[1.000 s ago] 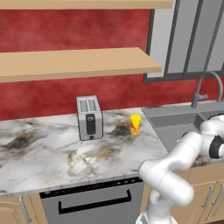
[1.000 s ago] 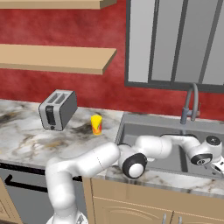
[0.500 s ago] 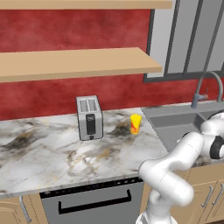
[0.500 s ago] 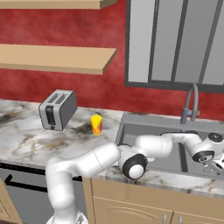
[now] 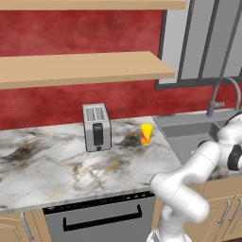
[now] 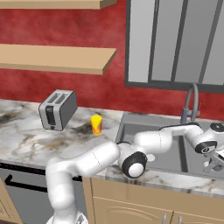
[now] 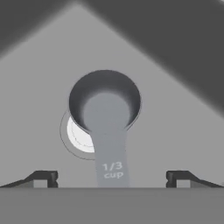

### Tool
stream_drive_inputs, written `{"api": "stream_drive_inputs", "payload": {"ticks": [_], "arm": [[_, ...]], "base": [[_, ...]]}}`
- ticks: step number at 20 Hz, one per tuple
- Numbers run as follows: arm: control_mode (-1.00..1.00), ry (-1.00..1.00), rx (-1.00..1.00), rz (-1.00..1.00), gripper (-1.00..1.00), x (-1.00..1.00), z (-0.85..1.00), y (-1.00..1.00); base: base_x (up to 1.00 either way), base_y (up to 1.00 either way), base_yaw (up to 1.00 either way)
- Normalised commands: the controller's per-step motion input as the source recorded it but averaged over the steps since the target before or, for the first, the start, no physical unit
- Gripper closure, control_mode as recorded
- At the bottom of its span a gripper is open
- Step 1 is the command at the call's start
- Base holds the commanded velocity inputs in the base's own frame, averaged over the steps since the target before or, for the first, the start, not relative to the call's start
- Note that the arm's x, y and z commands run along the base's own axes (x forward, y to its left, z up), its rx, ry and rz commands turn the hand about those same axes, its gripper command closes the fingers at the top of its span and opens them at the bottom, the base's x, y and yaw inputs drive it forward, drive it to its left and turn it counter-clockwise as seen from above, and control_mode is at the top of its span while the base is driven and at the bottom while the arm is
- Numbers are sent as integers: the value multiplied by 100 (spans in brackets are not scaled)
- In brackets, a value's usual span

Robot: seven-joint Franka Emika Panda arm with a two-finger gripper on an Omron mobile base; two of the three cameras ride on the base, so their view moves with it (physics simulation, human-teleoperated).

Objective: Move any existing items from the left basin to the right basin for drying. Then move the cup from the counter to the left basin of the sink for washing.

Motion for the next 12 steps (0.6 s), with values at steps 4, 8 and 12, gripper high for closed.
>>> {"api": "stream_drive_inputs", "payload": {"ticks": [4,8,12], "arm": [[-100,0,0,-3,-100,0,17,31],[-100,-5,-5,-8,-100,-4,-4,46],[-100,-14,-15,-9,-100,-12,-19,61]], "base": [[0,0,0],[0,0,0],[0,0,0]]}}
